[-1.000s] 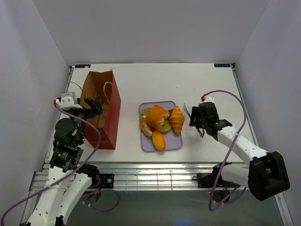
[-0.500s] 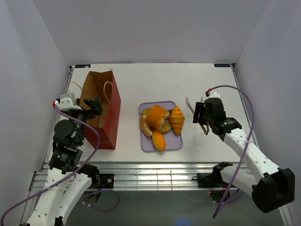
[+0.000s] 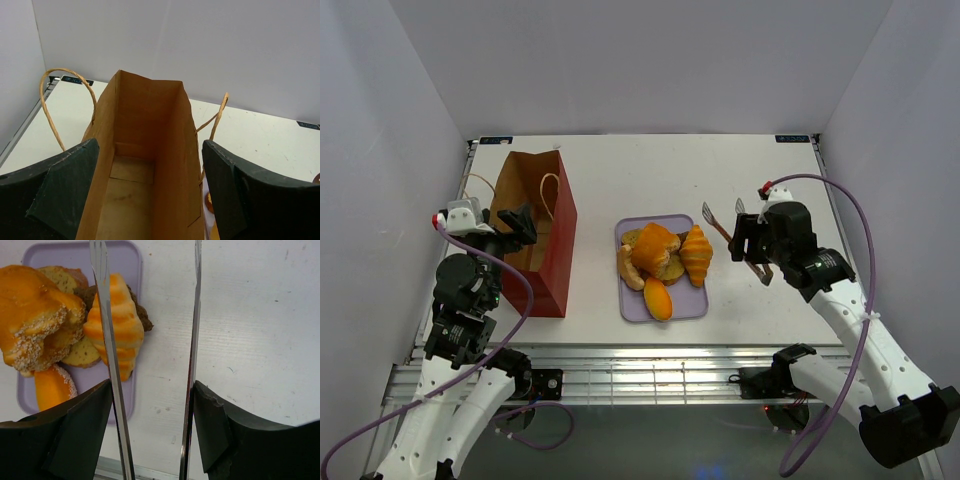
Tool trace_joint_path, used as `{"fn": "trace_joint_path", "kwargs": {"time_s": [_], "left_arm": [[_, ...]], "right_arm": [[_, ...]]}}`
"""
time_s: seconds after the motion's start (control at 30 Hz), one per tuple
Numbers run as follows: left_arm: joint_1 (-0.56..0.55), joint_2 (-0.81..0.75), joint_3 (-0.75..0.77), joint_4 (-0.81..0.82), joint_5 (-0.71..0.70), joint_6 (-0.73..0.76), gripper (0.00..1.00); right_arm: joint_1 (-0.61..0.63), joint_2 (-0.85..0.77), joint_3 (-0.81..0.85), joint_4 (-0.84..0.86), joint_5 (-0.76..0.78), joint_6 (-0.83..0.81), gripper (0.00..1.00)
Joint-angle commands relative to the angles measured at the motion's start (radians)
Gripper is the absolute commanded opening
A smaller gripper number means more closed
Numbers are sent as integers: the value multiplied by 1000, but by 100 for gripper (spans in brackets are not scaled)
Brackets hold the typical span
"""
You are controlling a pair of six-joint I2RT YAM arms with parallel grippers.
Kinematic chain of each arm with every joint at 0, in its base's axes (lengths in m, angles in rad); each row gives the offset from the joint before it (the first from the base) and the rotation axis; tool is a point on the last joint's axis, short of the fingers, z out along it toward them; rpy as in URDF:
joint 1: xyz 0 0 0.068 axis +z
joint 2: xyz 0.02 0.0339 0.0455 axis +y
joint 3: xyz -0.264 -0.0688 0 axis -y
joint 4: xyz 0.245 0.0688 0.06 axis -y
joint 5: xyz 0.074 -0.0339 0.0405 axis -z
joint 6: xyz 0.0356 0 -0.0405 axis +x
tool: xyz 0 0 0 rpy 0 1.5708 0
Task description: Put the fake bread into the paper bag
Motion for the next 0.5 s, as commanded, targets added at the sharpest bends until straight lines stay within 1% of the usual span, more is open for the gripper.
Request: {"fn": "trace_joint_path", "kwargs": {"time_s": [0.0,0.07,0.1,0.2,0.47], "left_arm": [[-7,1,-1,-4,-21,8,95],[-8,3,-1,-4,-26,9,98],[-8,4,1,-4,-26,9,98],[-10,7,-1,-4,-26,9,98],[-16,12,-4,-4,-33,11,98]], "right_arm": [[-3,-14,40,-30,-108,-26,69],[-3,-18,33,-30,-130,-26,69],[-3,-18,31,-30,-176,-26,69],[-1,-15,10,-23,-214,-25,69],[0,-5,-23,8,-227,-11,67]]}}
